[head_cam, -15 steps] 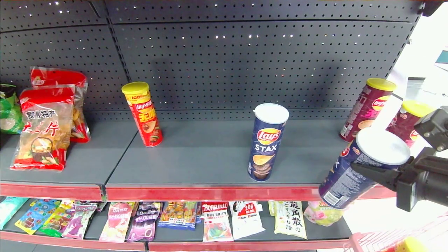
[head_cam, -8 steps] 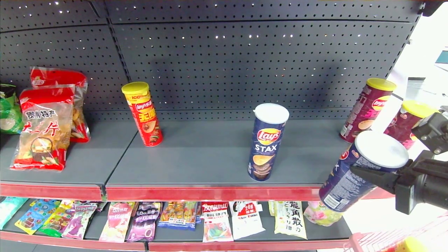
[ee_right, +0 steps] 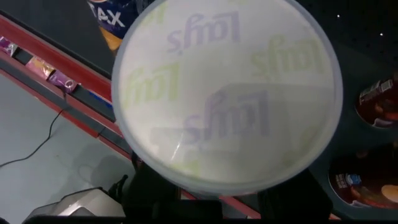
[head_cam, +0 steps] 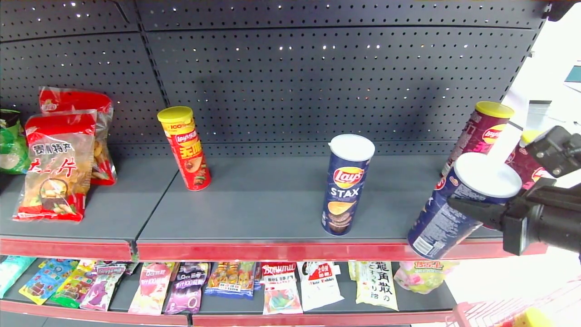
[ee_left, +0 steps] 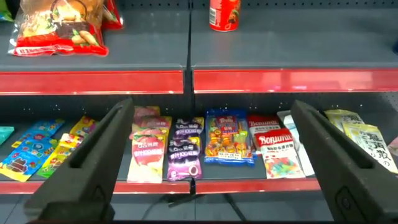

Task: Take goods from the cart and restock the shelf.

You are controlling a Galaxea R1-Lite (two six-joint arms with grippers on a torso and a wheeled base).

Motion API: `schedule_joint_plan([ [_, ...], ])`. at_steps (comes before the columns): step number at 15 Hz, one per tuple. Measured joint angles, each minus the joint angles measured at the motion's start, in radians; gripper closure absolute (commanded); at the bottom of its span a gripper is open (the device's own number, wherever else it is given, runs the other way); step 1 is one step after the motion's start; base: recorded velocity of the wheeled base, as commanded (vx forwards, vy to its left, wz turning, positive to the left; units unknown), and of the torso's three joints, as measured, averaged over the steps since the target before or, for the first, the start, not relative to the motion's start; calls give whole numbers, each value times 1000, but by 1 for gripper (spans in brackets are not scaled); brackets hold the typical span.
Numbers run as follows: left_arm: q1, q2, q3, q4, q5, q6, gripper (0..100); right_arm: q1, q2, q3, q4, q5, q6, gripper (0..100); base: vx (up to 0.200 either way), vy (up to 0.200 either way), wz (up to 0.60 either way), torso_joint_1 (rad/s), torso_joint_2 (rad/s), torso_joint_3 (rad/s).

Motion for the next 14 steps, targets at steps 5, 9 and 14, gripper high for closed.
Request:
schedule_joint_plan([
  [5,0,0,0,0,0,0,0,-17,184,-161,-13,1,1,100,0,0,0,0,0,0],
  [9,0,0,0,0,0,0,0,-64,375,-369,-14,2,7,100,0,0,0,0,0,0],
  [14,0,0,0,0,0,0,0,-70,531,-549,-11,37,43,100,0,0,0,0,0,0],
])
